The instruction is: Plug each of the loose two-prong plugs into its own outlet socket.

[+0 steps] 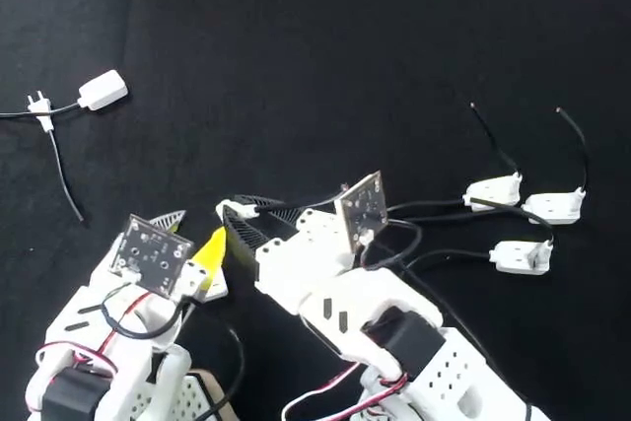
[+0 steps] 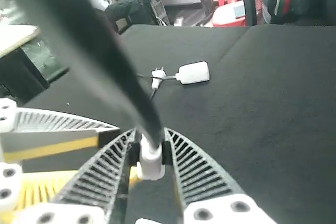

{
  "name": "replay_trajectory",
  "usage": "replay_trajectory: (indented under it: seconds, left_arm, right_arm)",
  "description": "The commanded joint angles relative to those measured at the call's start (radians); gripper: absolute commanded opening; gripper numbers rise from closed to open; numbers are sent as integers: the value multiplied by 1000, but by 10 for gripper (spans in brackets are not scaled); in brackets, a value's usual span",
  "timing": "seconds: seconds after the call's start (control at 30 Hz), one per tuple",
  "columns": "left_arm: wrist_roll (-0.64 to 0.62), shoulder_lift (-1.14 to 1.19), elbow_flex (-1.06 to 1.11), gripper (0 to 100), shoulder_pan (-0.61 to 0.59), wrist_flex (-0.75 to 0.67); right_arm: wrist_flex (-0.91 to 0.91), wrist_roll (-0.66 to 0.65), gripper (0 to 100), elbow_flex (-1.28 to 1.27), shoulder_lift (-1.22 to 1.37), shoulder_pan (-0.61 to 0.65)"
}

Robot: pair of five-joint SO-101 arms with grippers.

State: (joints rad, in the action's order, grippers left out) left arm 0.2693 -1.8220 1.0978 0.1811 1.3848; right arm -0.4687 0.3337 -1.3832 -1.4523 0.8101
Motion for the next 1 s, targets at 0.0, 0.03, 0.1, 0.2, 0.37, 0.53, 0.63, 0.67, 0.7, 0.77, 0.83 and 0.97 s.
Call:
replay_trajectory:
  seconds: [0.0,0.03,0.1,0.2,0.37,0.53,0.63,0.67,0.7,0.77,0.83,0.97]
  left_arm:
    - [112,-5,-44,188,-53,40]
    - [150,-5,-39,188,-101,41]
    - [224,-5,-18,188,-205,32]
    - [264,-5,41,188,-358,-12]
    - [261,-5,182,188,-582,-150]
    - [259,-5,272,189,-610,-196]
    - [259,-3,278,188,-613,-195]
    - [258,-3,280,188,-613,-193]
    - [258,-3,282,188,-613,-190]
    - [236,-3,283,188,-613,-189]
    - [226,-3,283,188,-618,-187]
    - [222,-3,295,188,-642,-187]
  right_arm:
    - [-51,-34,11,79,-2,-46]
    - [-91,-34,11,94,-2,-46]
    - [-158,-43,11,117,1,-43]
    - [-195,-81,11,131,54,-40]
    - [-169,-84,11,157,315,52]
    - [-137,-8,11,248,605,97]
    - [-132,35,11,302,714,98]
    - [-126,51,11,317,742,101]
    - [-120,64,11,326,766,110]
    - [-117,83,11,341,808,132]
    - [-112,84,11,344,835,152]
    - [-75,157,11,352,880,172]
